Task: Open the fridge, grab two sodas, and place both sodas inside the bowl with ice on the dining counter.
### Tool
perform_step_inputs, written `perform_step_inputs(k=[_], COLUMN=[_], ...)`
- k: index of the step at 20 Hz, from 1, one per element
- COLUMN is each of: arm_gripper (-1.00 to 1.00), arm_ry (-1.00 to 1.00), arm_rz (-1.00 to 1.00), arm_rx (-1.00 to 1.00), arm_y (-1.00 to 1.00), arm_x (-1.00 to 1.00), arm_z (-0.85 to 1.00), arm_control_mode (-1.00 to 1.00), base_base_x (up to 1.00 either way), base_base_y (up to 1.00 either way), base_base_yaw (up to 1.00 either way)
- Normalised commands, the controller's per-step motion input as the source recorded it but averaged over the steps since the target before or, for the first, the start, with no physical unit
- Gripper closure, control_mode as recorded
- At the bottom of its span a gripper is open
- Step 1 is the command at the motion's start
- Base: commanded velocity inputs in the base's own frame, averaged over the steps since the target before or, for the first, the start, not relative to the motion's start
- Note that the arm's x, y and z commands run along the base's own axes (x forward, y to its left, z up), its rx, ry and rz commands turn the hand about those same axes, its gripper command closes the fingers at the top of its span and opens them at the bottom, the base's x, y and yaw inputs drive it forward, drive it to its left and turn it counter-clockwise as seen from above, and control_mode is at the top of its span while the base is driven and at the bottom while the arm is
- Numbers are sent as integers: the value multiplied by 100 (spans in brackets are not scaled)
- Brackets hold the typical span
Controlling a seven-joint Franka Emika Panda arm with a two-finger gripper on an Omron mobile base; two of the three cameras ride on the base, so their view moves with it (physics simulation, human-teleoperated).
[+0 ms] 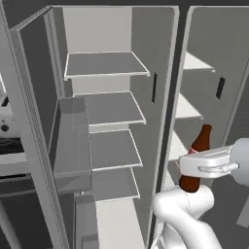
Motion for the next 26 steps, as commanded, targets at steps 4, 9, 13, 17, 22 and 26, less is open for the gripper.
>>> perform_step_inputs(k=[4,9,13,17,22,26], arm_gripper=[100,100,100,100,100,100], arm_ry=[0,0,0,0,0,0], arm_rz=[0,0,0,0,0,0], arm_rx=[0,0,0,0,0,0], arm_y=[0,0,0,0,0,0], arm_x=[0,0,0,0,0,0], arm_z=[0,0,0,0,0,0], arm_control_mode=[100,100,100,100,100,100], base_base_x=[-76,-74,-71,-51,-18,0], base_base_y=[19,21,21,31,55,61], base_base_yaw=[30,35,38,44,51,54])
